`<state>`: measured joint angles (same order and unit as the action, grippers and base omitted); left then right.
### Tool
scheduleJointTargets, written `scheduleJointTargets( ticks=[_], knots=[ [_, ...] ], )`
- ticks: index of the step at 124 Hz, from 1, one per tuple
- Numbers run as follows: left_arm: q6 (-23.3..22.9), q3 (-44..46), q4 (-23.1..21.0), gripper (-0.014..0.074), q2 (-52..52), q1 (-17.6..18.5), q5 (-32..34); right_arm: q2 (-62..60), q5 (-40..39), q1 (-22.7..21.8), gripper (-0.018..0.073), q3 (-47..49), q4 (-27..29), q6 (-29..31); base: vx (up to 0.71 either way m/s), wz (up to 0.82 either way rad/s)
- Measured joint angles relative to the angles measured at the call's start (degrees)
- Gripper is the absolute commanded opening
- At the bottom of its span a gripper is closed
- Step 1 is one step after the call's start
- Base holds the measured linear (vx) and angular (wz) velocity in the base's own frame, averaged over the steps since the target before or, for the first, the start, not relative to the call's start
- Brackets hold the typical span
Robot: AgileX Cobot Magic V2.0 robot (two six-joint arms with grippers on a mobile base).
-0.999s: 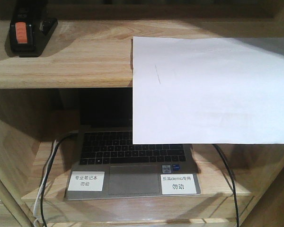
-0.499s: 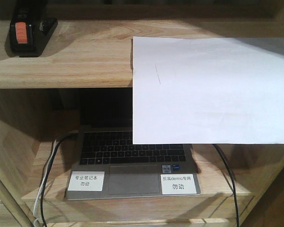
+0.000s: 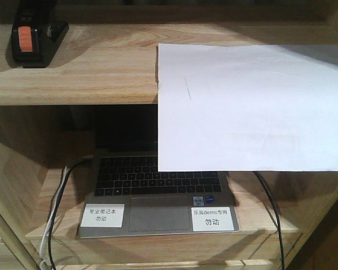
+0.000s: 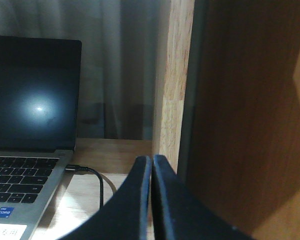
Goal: Grab stapler and paper to desk for stapling
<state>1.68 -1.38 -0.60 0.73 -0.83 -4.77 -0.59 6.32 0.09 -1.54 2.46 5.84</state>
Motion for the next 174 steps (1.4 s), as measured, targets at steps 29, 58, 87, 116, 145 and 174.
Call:
scheduleJointTargets(
  ticks=[29,58,87,116,145,174],
  knots=[
    [0.0,0.0,0.0,-0.0006,0.0,0.0,0.0,0.0,0.0,0.0,-0.0006,0.0,0.0,0.0,0.00,0.00],
    [-0.1,0.0,0.0,-0.0006,0.0,0.0,0.0,0.0,-0.1,0.0,-0.0006,0.0,0.0,0.0,0.00,0.00],
    [-3.2,0.0,0.0,-0.0006,0.0,0.0,0.1,0.0,-0.1,0.0,-0.0006,0.0,0.1,-0.8,0.00,0.00],
    [-6.6,0.0,0.0,-0.0006,0.0,0.0,4.8,0.0,-3.8,0.0,-0.0006,0.0,0.3,-1.5,0.00,0.00],
    [-6.7,0.1,0.0,-0.0006,0.0,0.0,18.1,0.0,-16.7,0.0,-0.0006,0.2,0.3,-1.5,0.00,0.00],
    [-4.5,11.6,0.0,-0.0006,0.0,0.0,19.8,0.0,-17.6,0.0,-0.0006,11.2,0.3,-1.5,0.00,0.00]
  ],
)
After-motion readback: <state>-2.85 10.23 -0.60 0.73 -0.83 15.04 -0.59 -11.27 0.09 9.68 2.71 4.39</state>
